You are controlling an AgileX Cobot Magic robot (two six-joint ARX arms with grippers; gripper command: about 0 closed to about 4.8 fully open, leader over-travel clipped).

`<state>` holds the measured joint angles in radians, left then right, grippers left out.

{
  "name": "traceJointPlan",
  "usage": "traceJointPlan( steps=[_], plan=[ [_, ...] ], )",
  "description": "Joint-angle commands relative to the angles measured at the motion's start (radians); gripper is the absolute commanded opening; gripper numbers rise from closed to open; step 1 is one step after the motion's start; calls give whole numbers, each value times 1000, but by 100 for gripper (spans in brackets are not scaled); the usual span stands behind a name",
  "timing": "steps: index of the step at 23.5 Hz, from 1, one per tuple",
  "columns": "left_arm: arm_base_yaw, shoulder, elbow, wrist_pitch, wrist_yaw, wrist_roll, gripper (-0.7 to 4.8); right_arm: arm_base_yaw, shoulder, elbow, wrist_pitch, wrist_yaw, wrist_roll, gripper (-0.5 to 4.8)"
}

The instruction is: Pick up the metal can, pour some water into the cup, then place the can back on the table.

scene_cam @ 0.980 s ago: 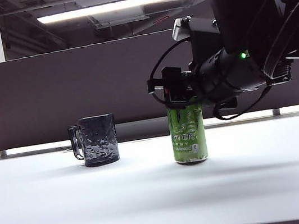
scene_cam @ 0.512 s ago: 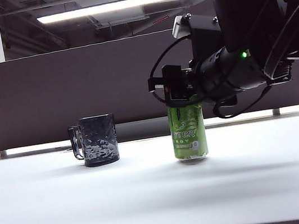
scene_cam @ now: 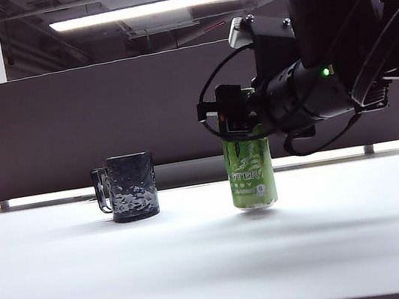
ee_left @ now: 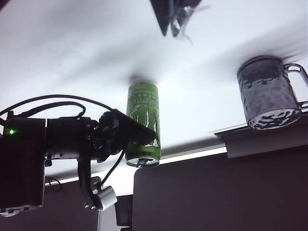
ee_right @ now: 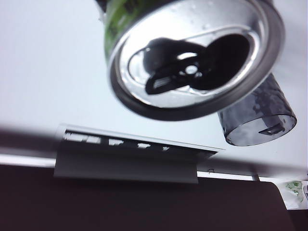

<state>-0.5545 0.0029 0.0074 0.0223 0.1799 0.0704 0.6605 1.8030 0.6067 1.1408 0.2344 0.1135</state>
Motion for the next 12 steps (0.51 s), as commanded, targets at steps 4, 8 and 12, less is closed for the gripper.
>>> traceJointPlan(
  steps=[4, 8, 12],
  plan=[
    [2, 1, 1, 9, 0, -3, -5, -9, -7, 37, 67, -8, -55, 246],
    [3, 1, 1, 9, 0, -3, -5, -20, -7, 75, 63, -9, -59, 247],
    [3, 1, 1, 9, 0, -3, -5, -37, -7, 131, 24, -20, -63, 247]
  ],
)
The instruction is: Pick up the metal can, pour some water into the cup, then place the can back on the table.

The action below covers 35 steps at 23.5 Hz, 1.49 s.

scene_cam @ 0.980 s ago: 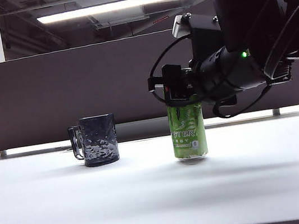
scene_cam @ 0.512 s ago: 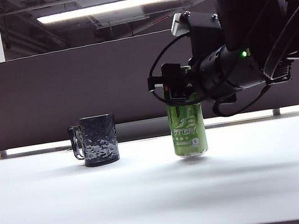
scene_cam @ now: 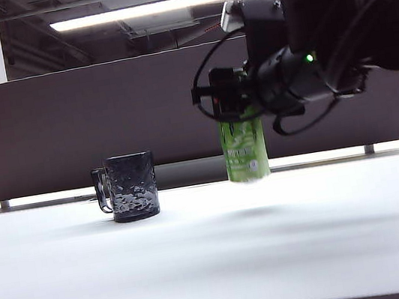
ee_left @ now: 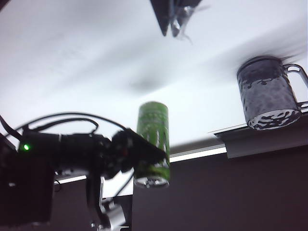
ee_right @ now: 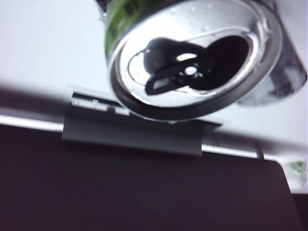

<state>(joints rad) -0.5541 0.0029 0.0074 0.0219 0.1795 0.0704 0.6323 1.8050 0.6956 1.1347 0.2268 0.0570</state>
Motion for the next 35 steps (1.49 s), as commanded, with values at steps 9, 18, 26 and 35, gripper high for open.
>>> traceJointPlan(
  steps=[9, 18, 26, 35],
  plan=[
    [5, 1, 1, 10, 1, -3, -5, -31, -3, 216, -139, -73, -87, 247],
    [84, 1, 1, 9, 0, -3, -5, -39, 103, 402, -197, -138, -93, 247],
    [154, 1, 1, 10, -2, -3, -5, -42, 203, 562, -251, -164, -120, 247],
    [158, 1, 1, 10, 0, -3, -5, -43, 266, 694, -331, -204, -188, 247]
  ],
)
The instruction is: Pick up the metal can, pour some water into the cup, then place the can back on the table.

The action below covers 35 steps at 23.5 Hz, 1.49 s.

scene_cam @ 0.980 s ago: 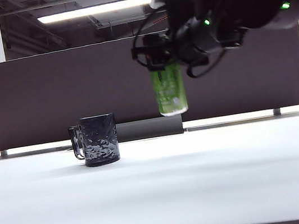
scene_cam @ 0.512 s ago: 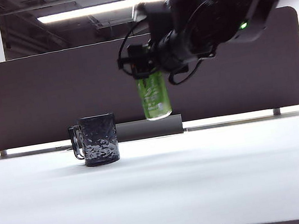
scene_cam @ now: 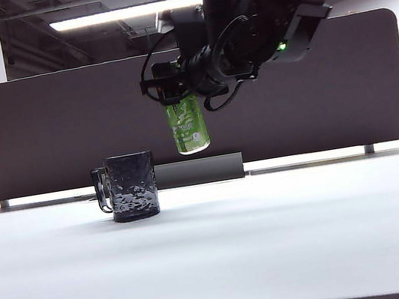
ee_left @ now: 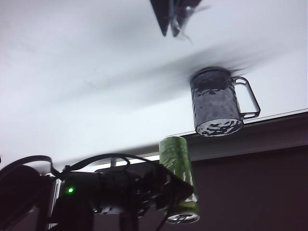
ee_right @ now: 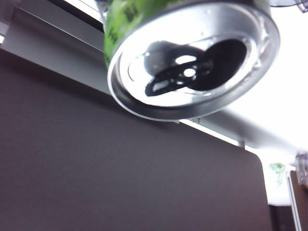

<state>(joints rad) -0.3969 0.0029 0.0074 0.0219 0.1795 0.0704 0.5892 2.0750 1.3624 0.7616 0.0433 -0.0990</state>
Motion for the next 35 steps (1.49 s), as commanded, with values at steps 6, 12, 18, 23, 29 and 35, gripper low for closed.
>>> traceJointPlan(
  steps=[6, 12, 18, 23, 29, 35],
  plan=[
    [1, 1, 1, 9, 0, -3, -5, -8, -4, 39, 35, -22, -50, 247],
    [1, 1, 1, 10, 0, -3, -5, -17, -4, 39, 35, -54, -97, 247],
    [9, 1, 1, 9, 0, -3, -5, -19, -2, 41, 35, -80, -132, 247],
    [32, 1, 1, 10, 1, -3, -5, -19, 10, 67, 24, -101, -135, 247],
    [44, 1, 1, 10, 0, -3, -5, -19, 39, 102, 6, -123, -138, 247],
    [44, 1, 1, 10, 1, -3, -5, -19, 64, 108, -2, -140, -145, 247]
  ],
)
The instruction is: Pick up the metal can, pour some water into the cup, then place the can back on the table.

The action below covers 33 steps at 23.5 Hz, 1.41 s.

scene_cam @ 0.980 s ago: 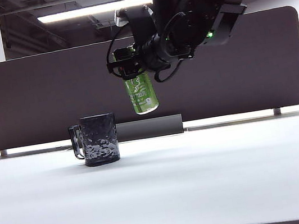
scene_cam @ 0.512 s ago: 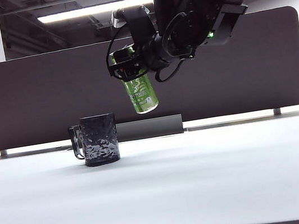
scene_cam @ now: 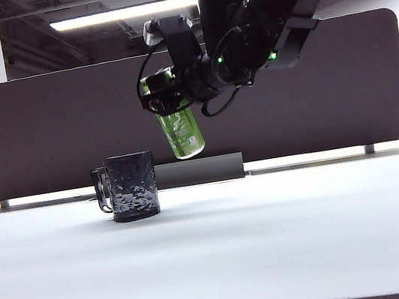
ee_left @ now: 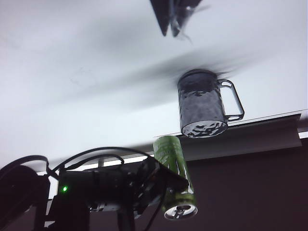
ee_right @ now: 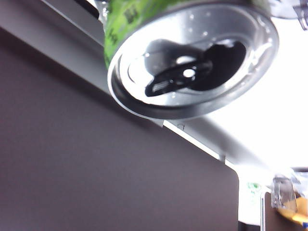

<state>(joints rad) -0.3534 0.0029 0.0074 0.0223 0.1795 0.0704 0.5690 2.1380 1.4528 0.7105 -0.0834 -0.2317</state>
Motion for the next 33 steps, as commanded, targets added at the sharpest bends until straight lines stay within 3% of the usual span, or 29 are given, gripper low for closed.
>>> traceJointPlan(
  steps=[1, 33],
  plan=[
    [0, 1, 1, 9, 0, -3, -5, 1, 5, 18, 49, -13, -13, 247],
    [0, 1, 1, 9, 1, -3, -5, 19, 32, 102, -117, -74, -212, 252]
  ],
)
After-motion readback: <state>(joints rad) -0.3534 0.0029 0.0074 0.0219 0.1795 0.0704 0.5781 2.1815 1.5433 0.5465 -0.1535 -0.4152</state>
